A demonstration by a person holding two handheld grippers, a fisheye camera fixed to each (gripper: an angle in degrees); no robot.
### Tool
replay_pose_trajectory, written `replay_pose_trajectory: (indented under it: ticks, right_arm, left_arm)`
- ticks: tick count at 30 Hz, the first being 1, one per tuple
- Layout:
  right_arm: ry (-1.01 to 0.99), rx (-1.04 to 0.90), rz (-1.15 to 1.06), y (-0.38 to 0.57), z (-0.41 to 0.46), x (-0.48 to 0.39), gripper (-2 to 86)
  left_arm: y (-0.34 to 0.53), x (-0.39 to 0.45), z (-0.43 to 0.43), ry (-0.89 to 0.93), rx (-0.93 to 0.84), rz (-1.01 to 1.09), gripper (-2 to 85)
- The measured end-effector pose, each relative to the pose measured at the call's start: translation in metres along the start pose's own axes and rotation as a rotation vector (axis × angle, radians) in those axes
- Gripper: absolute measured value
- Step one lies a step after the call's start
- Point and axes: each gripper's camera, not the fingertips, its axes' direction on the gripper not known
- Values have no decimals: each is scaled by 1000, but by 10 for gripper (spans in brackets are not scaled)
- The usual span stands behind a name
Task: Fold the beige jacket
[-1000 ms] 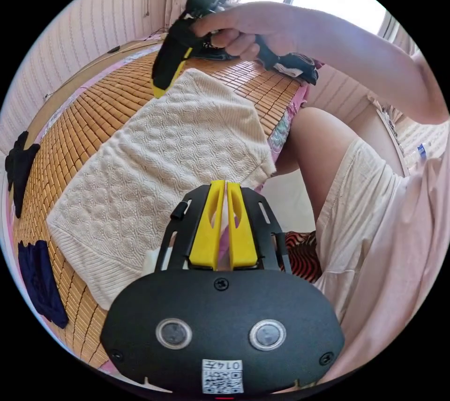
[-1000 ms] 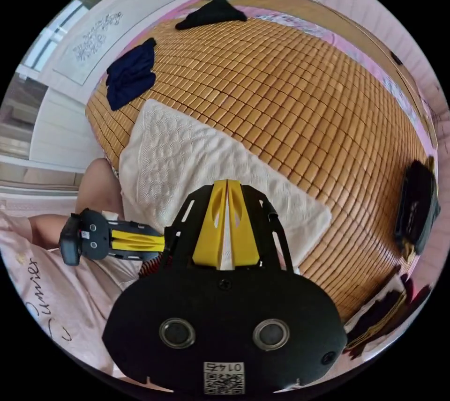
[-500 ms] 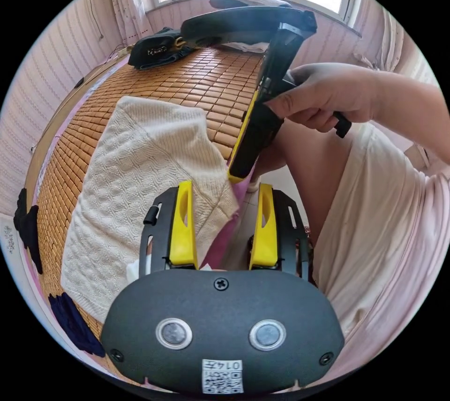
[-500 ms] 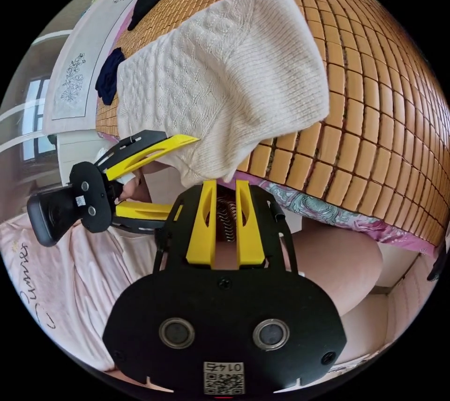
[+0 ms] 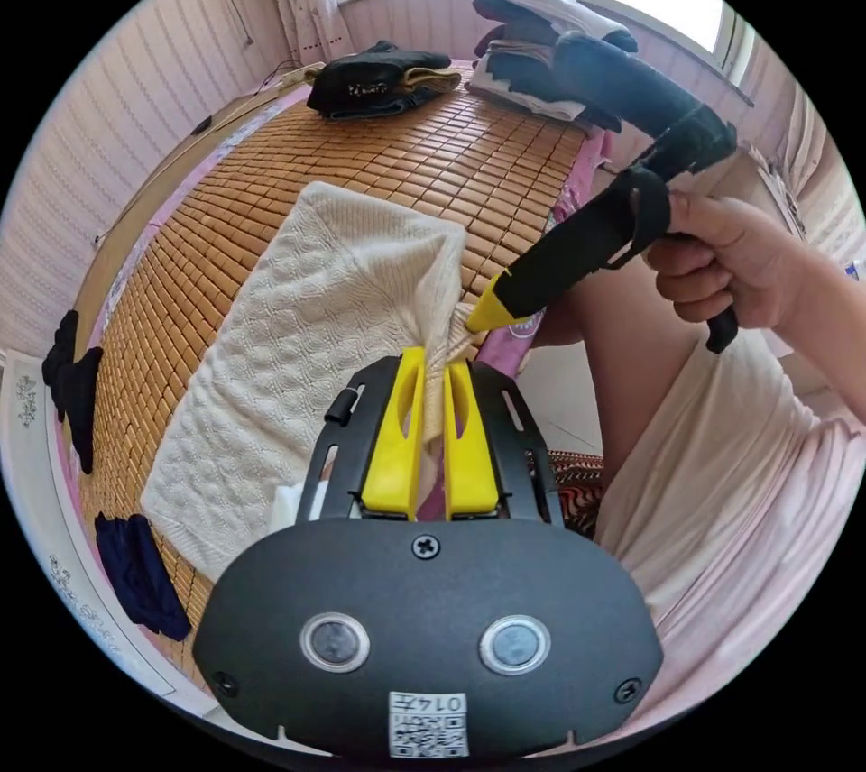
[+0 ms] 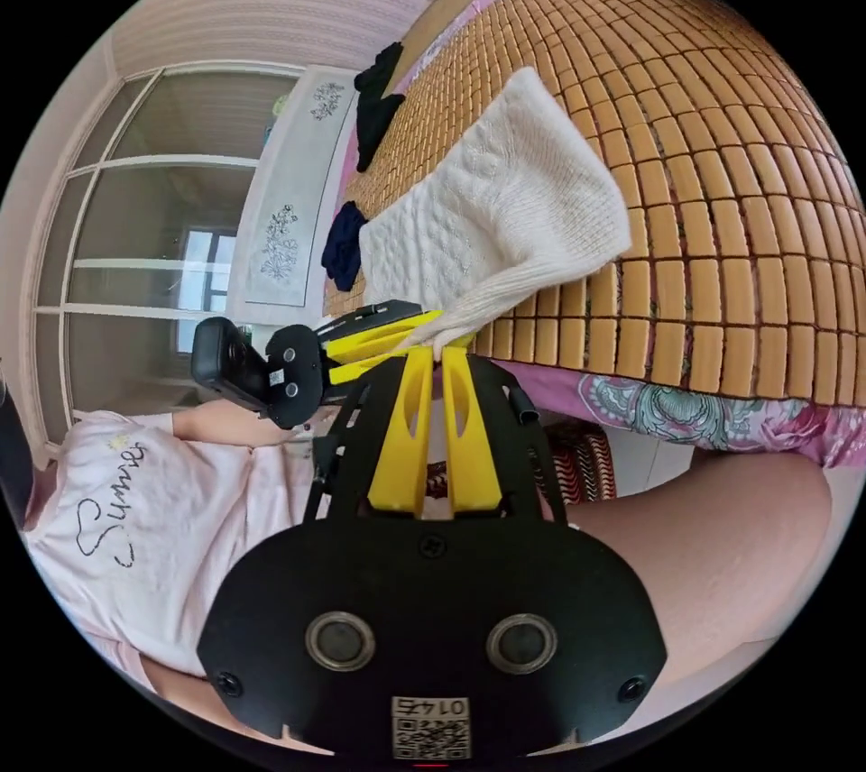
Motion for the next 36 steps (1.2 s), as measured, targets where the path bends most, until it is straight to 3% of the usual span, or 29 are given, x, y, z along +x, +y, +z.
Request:
replay_pose_trajectory:
  ticks: [4,5,7,10,12,14,18,22,27,31,36]
  right_arm:
    - [-102,290,100,40,-48,28,132]
    - [-159,291,139,45,-52,38,202]
    - [-274,272,164,49,-53,50,250]
    - [-399,276,246,54,-47,68,270]
    - [-407,289,316,55,-43,78,258]
    - [-341,268,414,58,-35,84,192]
    - [-299,225,409,64,-31,78,73]
    - [-398,292,373,78,-51,67,51]
    - [-344,404,271,94,-108,36,39]
    - [-180,439,136,100,-161,-13,37]
    - [141,227,-63,66,-141,-99,41]
  left_arm:
    - [24,-12,-57,-17,91,-55,14]
    - [32,-14,-70,-13,103,-66,12]
    - [45,-16,-88,-8,111,-73,10]
    - [69,-16,-117,-51,134,-87,8]
    - [84,-18,-133,-55,153,-109,7]
    - [100,-22,-145,-42,158,-135,7]
    - [118,-33,-159,-42,167,-177,7]
    - [125,-43,-170,11,191,-165,7]
    - [90,-43,-180,127,278,-70,8]
    - [67,-47,-178,318,372,-51,12]
    - [73,-51,-160,329,288,-4,26]
